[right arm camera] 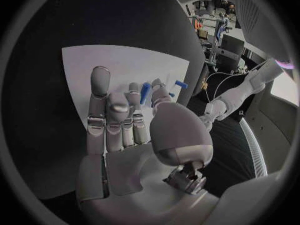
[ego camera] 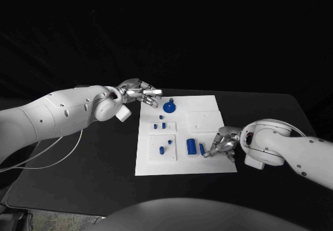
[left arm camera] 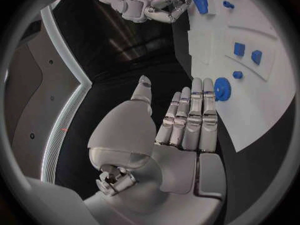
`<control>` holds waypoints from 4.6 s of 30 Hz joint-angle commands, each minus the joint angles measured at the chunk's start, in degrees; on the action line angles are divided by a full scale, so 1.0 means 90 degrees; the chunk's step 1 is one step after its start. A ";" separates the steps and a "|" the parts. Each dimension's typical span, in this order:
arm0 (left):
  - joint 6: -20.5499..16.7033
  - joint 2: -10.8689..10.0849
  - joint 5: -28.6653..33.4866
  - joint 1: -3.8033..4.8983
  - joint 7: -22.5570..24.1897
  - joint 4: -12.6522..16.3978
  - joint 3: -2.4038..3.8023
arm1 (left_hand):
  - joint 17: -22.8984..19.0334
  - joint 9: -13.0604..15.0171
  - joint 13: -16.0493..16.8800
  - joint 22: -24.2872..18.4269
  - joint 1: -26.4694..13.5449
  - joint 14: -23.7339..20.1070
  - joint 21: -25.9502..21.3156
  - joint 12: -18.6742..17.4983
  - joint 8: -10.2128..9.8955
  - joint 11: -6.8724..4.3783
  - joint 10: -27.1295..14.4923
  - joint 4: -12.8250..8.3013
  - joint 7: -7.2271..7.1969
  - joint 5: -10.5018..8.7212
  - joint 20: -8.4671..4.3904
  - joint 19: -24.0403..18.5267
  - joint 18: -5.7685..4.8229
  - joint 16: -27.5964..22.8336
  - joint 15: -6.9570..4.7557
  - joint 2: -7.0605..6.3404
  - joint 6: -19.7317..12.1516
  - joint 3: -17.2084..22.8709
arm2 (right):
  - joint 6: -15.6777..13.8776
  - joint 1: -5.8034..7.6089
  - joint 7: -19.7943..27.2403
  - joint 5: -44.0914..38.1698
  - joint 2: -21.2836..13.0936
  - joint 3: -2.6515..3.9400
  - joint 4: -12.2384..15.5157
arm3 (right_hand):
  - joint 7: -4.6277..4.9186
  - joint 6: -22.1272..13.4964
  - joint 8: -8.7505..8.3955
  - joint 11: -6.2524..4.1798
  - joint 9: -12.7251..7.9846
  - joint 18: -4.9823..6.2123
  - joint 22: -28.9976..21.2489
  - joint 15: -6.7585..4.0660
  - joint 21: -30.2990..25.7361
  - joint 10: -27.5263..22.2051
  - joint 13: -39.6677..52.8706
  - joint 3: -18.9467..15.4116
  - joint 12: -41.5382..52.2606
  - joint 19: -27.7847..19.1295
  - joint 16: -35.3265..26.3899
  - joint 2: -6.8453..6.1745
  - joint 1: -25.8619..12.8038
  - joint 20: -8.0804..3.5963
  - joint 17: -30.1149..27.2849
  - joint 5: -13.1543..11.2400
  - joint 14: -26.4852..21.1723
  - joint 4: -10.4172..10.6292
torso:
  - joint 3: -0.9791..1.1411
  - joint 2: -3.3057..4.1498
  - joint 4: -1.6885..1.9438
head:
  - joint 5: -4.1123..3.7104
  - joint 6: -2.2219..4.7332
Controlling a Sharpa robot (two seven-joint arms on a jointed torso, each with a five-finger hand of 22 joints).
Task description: Assemble the parts on the task board
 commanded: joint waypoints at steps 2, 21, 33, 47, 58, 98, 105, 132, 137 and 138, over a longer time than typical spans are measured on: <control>0.0116 0.0013 -0.0003 -0.0002 0.0040 0.0008 0.0000 | -0.0001 0.0005 0.0010 -0.0008 0.0013 -0.0032 0.0007 0.0018 -0.0006 -0.0001 -0.0056 0.0031 0.0003 -0.0001 0.0005 -0.0021 0.0057 -0.0024 0.0003 0.0021 0.0004 -0.0019 | 0.0236 -0.0022 0.0120 -0.0025 0.0025 0.0000 -0.0005 | -0.0013 0.0061 -0.0032 -0.0024 0.0103 -0.0081 0.0011 -0.0029 0.0041 0.0030 0.0018 0.0206 0.0045 0.0267 0.0034 -0.0018 0.0089 -0.0023 0.0007 0.0104 0.0029 -0.0112 | -0.0002 0.0004 0.0010 | -0.0008 0.0000; 0.0115 0.0015 -0.0003 -0.0003 0.0029 0.0011 -0.0006 | 0.0000 0.0005 0.0010 -0.0008 0.0015 -0.0034 0.0006 0.0019 -0.0005 -0.0001 -0.0056 0.0051 0.0002 0.0000 0.0006 -0.0021 0.0057 -0.0024 0.0003 0.0017 0.0006 -0.0010 | 0.0047 -0.0040 -0.0111 -0.0178 0.0259 -0.0002 -0.0300 | -0.0088 0.0118 -0.0032 -0.0080 0.0591 -0.0124 0.0022 -0.0061 0.0077 0.0080 0.0033 0.1891 0.0049 0.0276 0.0045 -0.0352 -0.0222 -0.0062 0.0008 -0.0748 0.0033 0.0239 | -0.0004 0.0003 0.0011 | -0.0020 0.0000; 0.0124 0.0020 -0.0003 -0.0003 0.0021 0.0002 -0.0008 | 0.0000 0.0005 0.0010 -0.0007 0.0022 -0.0035 0.0007 0.0018 -0.0006 -0.0002 -0.0054 0.0061 0.0000 -0.0001 0.0006 -0.0020 0.0058 -0.0024 0.0003 0.0029 0.0013 -0.0007 | -0.0003 -0.0054 -0.0095 -0.0058 0.0470 -0.0004 -0.0533 | -0.0099 0.0150 -0.0028 -0.0085 0.0617 -0.0160 0.0009 -0.0077 0.0065 0.0105 0.0063 0.2507 0.0006 0.0274 0.0022 -0.0618 -0.0317 -0.0088 0.0036 -0.0761 0.0036 0.0411 | 0.0007 0.0009 0.0014 | -0.0011 0.0000; 0.0161 0.0037 -0.0003 -0.0003 0.0009 -0.0008 -0.0010 | 0.0000 0.0005 0.0010 -0.0007 0.0022 -0.0035 0.0007 0.0018 -0.0006 -0.0002 -0.0054 0.0061 0.0000 -0.0001 0.0006 -0.0020 0.0058 -0.0024 0.0003 0.0029 0.0013 -0.0007 | 0.0183 -0.0103 -0.0240 0.0086 0.0637 -0.0038 -0.0800 | -0.0101 0.0125 -0.0029 -0.0083 0.0661 -0.0160 -0.0005 -0.0069 0.0045 0.0095 0.0075 0.2553 -0.0022 0.0269 -0.0008 -0.0587 -0.0317 -0.0078 0.0031 -0.0754 0.0039 0.0355 | -0.0010 -0.0002 0.0013 | -0.0021 0.0000; 0.0154 0.0025 -0.0003 -0.0003 0.0015 -0.0008 -0.0012 | -0.0001 0.0005 0.0010 -0.0008 0.0029 -0.0039 0.0005 0.0019 -0.0006 -0.0002 -0.0052 0.0053 0.0001 -0.0001 0.0006 -0.0023 0.0057 -0.0025 0.0004 0.0048 0.0013 -0.0020 | -0.0115 -0.0198 0.0026 0.0283 0.0570 -0.0061 -0.0855 | -0.0048 0.0041 -0.0036 -0.0050 0.0690 -0.0136 -0.0028 -0.0054 0.0000 0.0074 0.0073 0.2546 -0.0033 0.0268 -0.0053 -0.0726 -0.0588 -0.0062 -0.0010 -0.0752 0.0036 0.0208 | -0.0012 -0.0002 0.0006 | -0.0013 0.0000; -0.1292 0.0654 0.1865 0.0039 0.0778 -0.1358 0.0024 | -0.0549 -0.0005 -0.0012 -0.0114 0.0364 -0.1422 -0.0241 0.0001 -0.0013 0.0004 -0.0387 -0.0283 -0.0176 0.0395 0.0394 -0.0731 0.0179 -0.0051 0.0272 0.0410 0.0053 -0.0166 | -0.1970 0.0231 0.4963 0.4601 0.1603 0.1179 -0.4724 | 0.0583 -0.1137 0.0001 0.0945 -0.1527 -0.0004 -0.5142 0.1130 -0.2220 -0.0673 -0.6633 -0.0017 -0.4647 -0.2598 -0.5677 0.0849 0.0592 0.1267 -0.5179 0.0113 -0.1535 -0.0561 | -0.0091 -0.0535 0.0006 | -0.0609 0.1999; -0.1486 0.0864 0.1985 0.0049 0.0919 -0.1636 0.0030 | -0.0554 -0.0082 -0.0048 -0.0114 0.0199 -0.1644 -0.0241 -0.0036 -0.0079 -0.0075 -0.1261 -0.0277 -0.0298 0.0396 0.0629 -0.0878 0.0434 -0.0053 0.0246 0.0321 -0.1086 -0.0096 | -0.1714 0.0219 0.5341 0.5091 0.1932 0.1223 -0.5293 | 0.0649 -0.1430 -0.0048 0.1149 -0.1742 0.0082 -0.5959 0.1421 -0.2280 -0.1470 -0.6624 0.0001 -0.4709 -0.3216 -0.5820 0.0789 0.0336 0.1652 -0.6844 0.0138 -0.2224 -0.0541 | -0.0042 -0.0631 -0.0004 | -0.0472 0.2115; -0.4034 0.0138 0.2063 -0.0605 0.1397 0.1157 0.0479 | -0.0943 -0.0422 -0.0386 -0.0546 -0.7748 -0.7836 -0.0663 -0.0375 -0.0425 -0.0931 -0.6788 -0.0191 -0.1046 -0.0350 -0.0580 -0.7156 -0.0391 -0.0431 -0.0671 -0.0110 -0.6061 0.0839 | -0.4193 0.0395 0.6090 0.6255 0.1113 0.0217 -0.2507 | -0.0203 -0.7711 -0.0441 0.0262 -0.2141 -0.0485 -0.6376 0.0579 -0.2736 -0.8249 -0.6995 0.0753 -0.5105 -0.9314 -0.6225 -0.0034 -0.7358 0.0728 -0.7246 -0.1068 -0.9282 0.0331 | -0.0041 -0.0494 0.0056 | -0.0641 0.1736; -0.4814 -0.0085 0.2131 -0.0794 0.1584 0.1985 0.0612 | -0.0943 -0.0422 -0.0386 -0.0546 -0.7748 -0.7836 -0.0663 -0.0375 -0.0425 -0.0931 -0.6788 -0.0191 -0.1046 -0.0350 -0.0580 -0.7156 -0.0391 -0.0431 -0.0671 -0.0110 -0.6061 0.0839 | -0.4941 0.0451 0.6407 0.6697 0.0834 -0.0104 -0.1606 | -0.0203 -0.7711 -0.0441 0.0262 -0.2141 -0.0485 -0.6376 0.0579 -0.2736 -0.8249 -0.6995 0.0753 -0.5105 -0.9314 -0.6225 -0.0034 -0.7358 0.0728 -0.7246 -0.1068 -0.9282 0.0331 | -0.0041 -0.0494 0.0056 | -0.0641 0.1736; -0.4956 -0.0126 0.2144 -0.0829 0.1617 0.2135 0.0636 | -0.0943 -0.0422 -0.0386 -0.0546 -0.7748 -0.7836 -0.0663 -0.0375 -0.0425 -0.0931 -0.6788 -0.0191 -0.1046 -0.0350 -0.0580 -0.7156 -0.0391 -0.0431 -0.0671 -0.0110 -0.6061 0.0839 | -0.5091 0.0462 0.6471 0.6785 0.0778 -0.0168 -0.1426 | -0.0203 -0.7711 -0.0441 0.0262 -0.2141 -0.0485 -0.6376 0.0579 -0.2736 -0.8249 -0.6995 0.0753 -0.5105 -0.9314 -0.6225 -0.0034 -0.7358 0.0728 -0.7246 -0.1068 -0.9282 0.0331 | -0.0041 -0.0494 0.0056 | -0.0641 0.1736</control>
